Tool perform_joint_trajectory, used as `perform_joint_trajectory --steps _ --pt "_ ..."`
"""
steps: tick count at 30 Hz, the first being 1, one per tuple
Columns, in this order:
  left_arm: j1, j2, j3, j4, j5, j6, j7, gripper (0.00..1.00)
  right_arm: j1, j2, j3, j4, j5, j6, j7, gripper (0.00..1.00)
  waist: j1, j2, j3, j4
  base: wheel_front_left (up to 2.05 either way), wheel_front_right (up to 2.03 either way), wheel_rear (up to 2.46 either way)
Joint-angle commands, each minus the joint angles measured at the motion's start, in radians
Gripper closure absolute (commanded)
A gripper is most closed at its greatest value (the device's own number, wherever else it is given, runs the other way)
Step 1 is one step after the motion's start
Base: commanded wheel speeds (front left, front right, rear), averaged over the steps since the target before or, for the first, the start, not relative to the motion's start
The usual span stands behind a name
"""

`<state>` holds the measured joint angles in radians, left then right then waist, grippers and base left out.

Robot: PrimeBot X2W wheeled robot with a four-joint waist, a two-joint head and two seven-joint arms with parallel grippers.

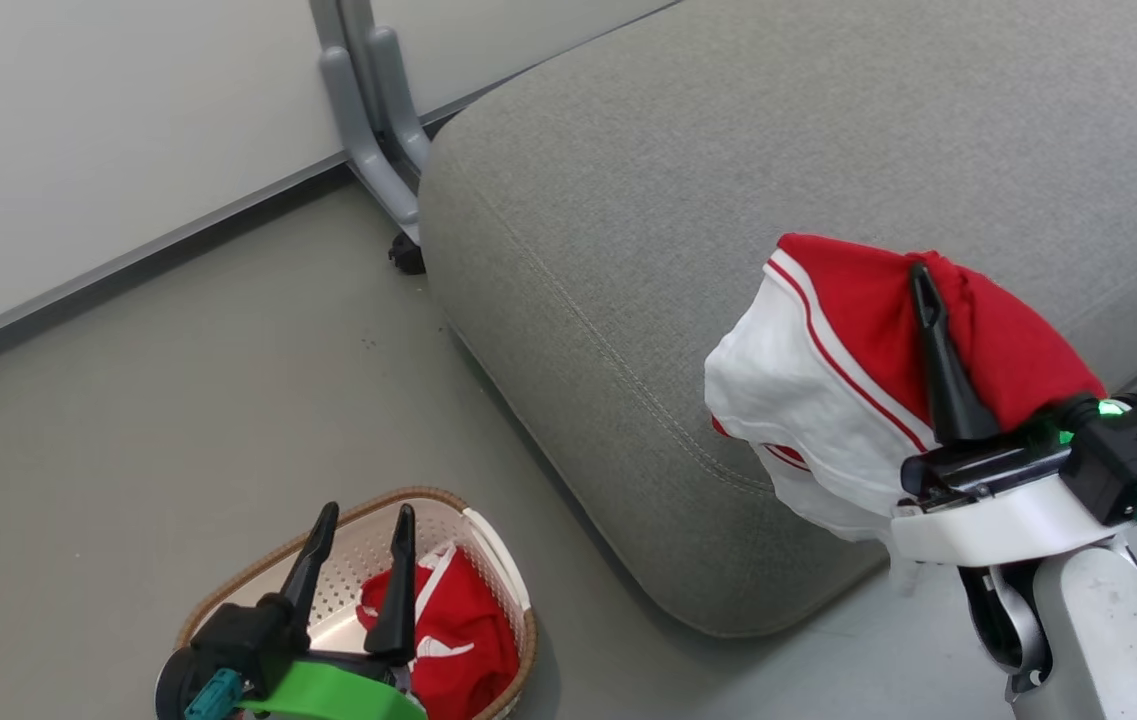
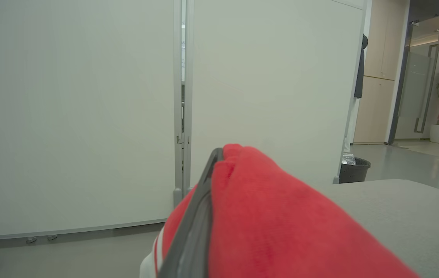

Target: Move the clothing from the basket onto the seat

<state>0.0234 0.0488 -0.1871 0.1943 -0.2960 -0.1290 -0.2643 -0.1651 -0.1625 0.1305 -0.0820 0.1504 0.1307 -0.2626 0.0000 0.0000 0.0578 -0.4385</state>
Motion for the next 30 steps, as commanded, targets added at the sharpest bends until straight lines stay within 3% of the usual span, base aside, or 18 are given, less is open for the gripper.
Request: perform_joint_trajectory --steps 1,15,30 --pt "-0.03 0.008 -0.012 0.003 0.008 -0.003 0.0 0.0 0.003 0.009 -0.018 -0.013 -0.008 0.0 -0.003 1.0 0.0 0.0 0.042 -0.06 0.0 0.0 0.0" --pt "-0.115 0.042 -0.107 0.038 -0.024 -0.003 0.0 0.0 0.056 0.038 -0.115 -0.048 -0.037 0.0 -0.003 1.0 0.0 0.0 0.078 -0.081 0.0 0.0 0.0" --pt "-0.069 0.028 -0.091 0.017 -0.017 -0.003 0.0 0.0 -0.014 -0.004 -0.101 -0.028 -0.03 0.0 -0.003 1.0 0.0 0.0 0.082 -0.074 0.0 0.0 0.0"
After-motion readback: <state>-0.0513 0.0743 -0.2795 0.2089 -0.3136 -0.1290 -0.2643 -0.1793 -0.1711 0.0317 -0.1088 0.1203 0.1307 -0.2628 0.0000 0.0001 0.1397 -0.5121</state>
